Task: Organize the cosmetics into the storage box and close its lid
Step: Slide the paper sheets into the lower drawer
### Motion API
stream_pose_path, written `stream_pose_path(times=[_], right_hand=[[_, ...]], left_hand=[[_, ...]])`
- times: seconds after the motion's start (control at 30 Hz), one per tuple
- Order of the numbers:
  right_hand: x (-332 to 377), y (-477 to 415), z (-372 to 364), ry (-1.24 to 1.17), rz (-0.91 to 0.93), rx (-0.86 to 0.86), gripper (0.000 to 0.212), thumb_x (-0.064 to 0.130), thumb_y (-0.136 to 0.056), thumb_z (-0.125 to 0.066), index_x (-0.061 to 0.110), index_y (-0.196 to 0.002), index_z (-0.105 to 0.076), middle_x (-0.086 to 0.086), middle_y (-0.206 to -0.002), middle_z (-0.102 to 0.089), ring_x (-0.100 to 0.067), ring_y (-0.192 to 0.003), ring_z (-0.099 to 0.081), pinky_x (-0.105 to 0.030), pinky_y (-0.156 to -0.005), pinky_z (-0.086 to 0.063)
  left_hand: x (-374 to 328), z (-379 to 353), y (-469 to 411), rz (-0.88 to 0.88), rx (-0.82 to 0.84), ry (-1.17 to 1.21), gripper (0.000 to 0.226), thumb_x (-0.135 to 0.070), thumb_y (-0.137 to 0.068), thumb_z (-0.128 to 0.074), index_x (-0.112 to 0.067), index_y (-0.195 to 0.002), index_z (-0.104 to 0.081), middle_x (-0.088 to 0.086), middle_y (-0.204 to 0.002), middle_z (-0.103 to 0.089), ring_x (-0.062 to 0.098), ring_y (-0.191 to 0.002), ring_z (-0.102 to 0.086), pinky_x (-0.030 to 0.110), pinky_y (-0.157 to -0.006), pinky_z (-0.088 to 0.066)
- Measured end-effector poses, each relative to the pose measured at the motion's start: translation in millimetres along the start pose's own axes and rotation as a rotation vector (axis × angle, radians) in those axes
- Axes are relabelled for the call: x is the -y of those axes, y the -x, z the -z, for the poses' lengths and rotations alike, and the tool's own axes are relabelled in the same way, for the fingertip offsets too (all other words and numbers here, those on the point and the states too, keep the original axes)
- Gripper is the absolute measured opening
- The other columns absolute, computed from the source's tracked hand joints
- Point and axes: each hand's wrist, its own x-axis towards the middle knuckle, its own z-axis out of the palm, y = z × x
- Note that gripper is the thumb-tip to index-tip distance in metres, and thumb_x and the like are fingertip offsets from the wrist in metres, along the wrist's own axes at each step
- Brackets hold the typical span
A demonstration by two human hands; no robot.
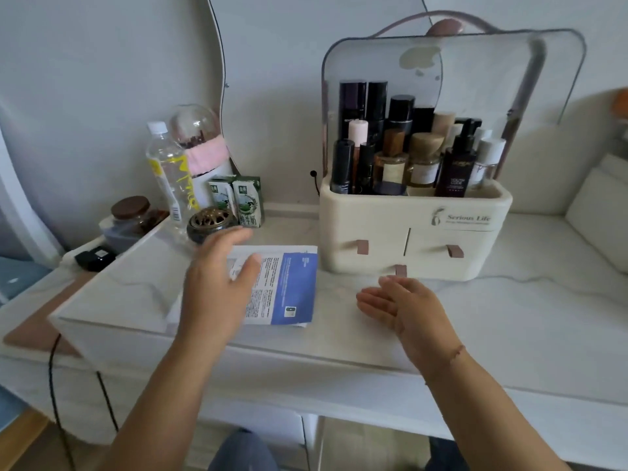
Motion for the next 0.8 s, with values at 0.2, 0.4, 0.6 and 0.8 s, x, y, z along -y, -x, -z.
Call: stream_pose_path(times=[0.2, 0.4, 0.6, 0.8], right_hand=[[30, -24, 22, -0.038, -0.197, -0.027, 0.016, 0.009, -0.096, -0.048, -0.004, -0.098, -0.056, -0.020, -0.081, -0.055, -0.027, -0.064, -0.065, -0.028, -0.049, -0.058], [31, -38, 20, 0.066, -0.216, 0.053, 0.023, 0.012, -0.098, -0.042, -0.005, -0.091, -0.056, -0.017, -0.074, -0.057, -0.017, -0.045, -0.066, -0.024, -0.044, -0.055], [25, -5, 36, 0.158, -0.190, 0.107, 0.024, 0.013, -0.097, -0.046, -0.004, -0.086, -0.058, -0.013, -0.060, -0.064, -0.018, -0.050, -0.067, -0.024, -0.047, -0.055], [25, 38, 53, 0.236, -0.152, 0.050, 0.025, 0.013, -0.098, -0.043, -0.004, -0.096, -0.061, -0.018, -0.069, -0.070, -0.025, -0.060, -0.070, -0.027, -0.053, -0.057]], left_hand=[[-72, -80, 19, -0.324, 0.360, 0.041, 0.042, -0.022, -0.090, -0.061, -0.012, -0.130, -0.055, -0.001, -0.146, -0.042, 0.013, -0.138, -0.032, 0.022, -0.113, -0.021], [-65, -107, 8, -0.421, 0.356, -0.202, 0.056, -0.028, -0.094, -0.054, -0.008, -0.143, -0.038, 0.002, -0.158, -0.017, 0.019, -0.147, -0.009, 0.038, -0.119, -0.010], [-58, -104, 6, -0.425, 0.436, -0.210, 0.058, -0.037, -0.098, -0.043, -0.014, -0.148, -0.027, -0.008, -0.158, 0.000, 0.010, -0.147, 0.005, 0.037, -0.119, -0.003], [-62, -92, 9, -0.333, 0.523, -0.101, 0.071, -0.056, -0.089, -0.029, -0.018, -0.149, -0.026, -0.010, -0.158, -0.006, 0.004, -0.146, 0.002, 0.038, -0.119, 0.000]])
